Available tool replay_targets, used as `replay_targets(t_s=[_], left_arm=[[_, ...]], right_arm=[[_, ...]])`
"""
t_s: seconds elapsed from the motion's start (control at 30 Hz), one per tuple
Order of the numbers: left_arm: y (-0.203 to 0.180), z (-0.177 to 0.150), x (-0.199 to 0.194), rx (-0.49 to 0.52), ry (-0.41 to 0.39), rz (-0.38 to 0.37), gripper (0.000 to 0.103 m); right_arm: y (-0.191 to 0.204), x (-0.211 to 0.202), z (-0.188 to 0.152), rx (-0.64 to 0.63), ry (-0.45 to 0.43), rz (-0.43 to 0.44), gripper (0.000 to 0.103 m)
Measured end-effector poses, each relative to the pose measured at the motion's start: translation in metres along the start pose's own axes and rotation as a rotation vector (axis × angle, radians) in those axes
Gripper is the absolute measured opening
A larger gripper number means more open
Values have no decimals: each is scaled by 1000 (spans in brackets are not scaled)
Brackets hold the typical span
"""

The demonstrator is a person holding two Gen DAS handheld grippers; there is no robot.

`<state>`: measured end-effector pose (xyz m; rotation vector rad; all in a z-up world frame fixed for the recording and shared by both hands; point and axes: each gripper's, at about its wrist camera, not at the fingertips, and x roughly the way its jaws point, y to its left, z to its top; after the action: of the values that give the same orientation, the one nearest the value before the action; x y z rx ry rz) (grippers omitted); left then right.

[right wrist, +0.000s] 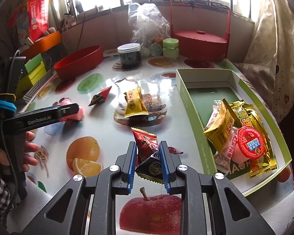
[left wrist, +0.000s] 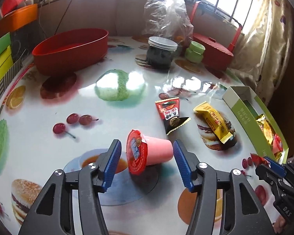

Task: Organize snacks
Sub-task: 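Carry the jelly cup and red packet over the green box with both tools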

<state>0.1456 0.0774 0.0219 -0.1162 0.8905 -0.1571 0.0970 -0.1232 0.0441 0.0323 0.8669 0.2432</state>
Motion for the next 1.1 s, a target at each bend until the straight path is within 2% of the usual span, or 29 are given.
replay_targets(t_s=[0.1, 0.33, 0.53, 0.57, 0.97, 1.1], left_arm=[[-7, 2, 4, 35, 4, 19, 56], [-8, 1, 14, 46, 26, 72, 56], [-7, 2, 11, 48, 3, 77, 56], [-8, 2, 10, 52, -1, 75, 51], [-10, 4, 0, 55, -37, 63, 48], [-16, 8, -7, 62, -54, 48, 43]], right_arm=[[1, 2, 0, -2, 4, 0, 23], [0, 6, 1, 1, 13, 3, 23], [1, 7, 0, 1, 14, 5, 23], [1, 7, 0, 1, 14, 6, 23], [1, 3, 0, 1, 1, 4, 23], [0, -2, 1, 2, -10, 3, 23]])
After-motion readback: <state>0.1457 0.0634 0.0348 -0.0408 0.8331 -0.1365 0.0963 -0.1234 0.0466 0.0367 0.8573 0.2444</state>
